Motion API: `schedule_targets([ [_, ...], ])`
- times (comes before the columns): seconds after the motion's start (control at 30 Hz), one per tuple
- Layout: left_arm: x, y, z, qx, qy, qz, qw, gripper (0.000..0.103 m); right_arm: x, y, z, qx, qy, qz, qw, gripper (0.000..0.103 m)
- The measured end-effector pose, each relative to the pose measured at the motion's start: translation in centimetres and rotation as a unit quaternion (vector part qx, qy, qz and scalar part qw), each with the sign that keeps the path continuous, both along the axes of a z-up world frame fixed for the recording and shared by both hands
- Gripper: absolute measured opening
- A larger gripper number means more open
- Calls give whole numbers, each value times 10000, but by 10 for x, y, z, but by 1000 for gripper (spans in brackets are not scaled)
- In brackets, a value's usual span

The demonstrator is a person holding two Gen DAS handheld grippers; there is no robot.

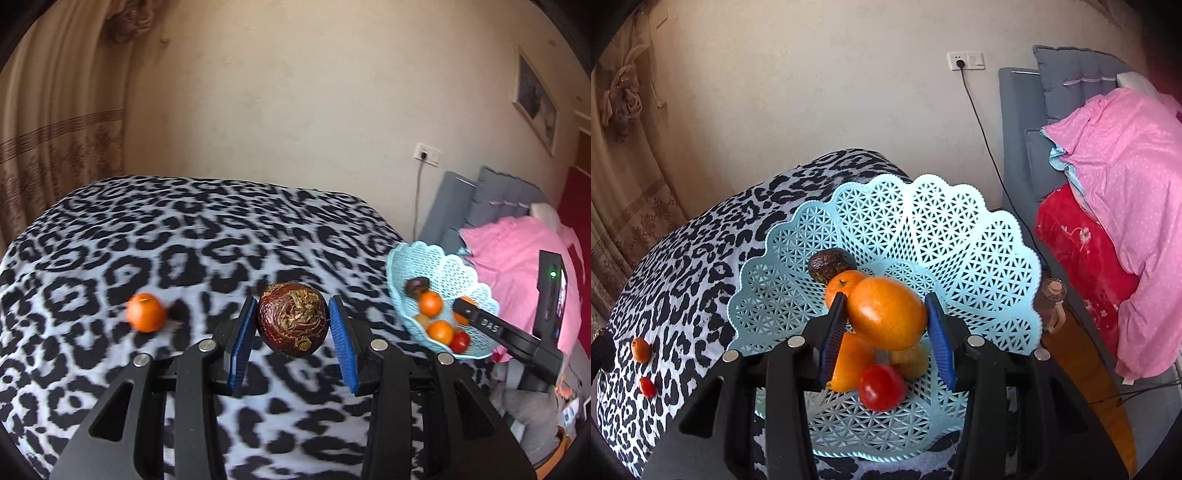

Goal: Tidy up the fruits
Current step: 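Carry the pale orange into the blue basket and open the right tool, then carry the brown fruit into the basket and open the left tool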

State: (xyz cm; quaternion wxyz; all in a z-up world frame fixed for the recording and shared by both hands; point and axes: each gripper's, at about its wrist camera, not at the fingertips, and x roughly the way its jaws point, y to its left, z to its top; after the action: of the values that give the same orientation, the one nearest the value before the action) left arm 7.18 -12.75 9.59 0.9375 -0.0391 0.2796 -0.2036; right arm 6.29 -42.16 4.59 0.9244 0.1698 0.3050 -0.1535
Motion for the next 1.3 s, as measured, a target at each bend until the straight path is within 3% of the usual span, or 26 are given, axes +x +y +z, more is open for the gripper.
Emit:
schedule_targets([
  [0.47,6,-71,3,191,61,-692,9974,40,-14,-12,4,215,-317,-215,9990,45],
  [0.87,26,-138,-7,342,235,-1321,9904,40,-22,-14,5,199,-507,-440,9975,45],
  [1.2,35,-158,-14,413,231,-1485,9878,41,-22,-13,4,233,-517,-419,9975,45],
  [1.27,35,-159,-13,441,174,-1469,9880,46,-23,-12,4,219,-521,-421,9975,45],
  [1.3,34,-158,-13,451,141,-1440,9884,57,-23,-12,3,210,-525,-425,9975,45],
])
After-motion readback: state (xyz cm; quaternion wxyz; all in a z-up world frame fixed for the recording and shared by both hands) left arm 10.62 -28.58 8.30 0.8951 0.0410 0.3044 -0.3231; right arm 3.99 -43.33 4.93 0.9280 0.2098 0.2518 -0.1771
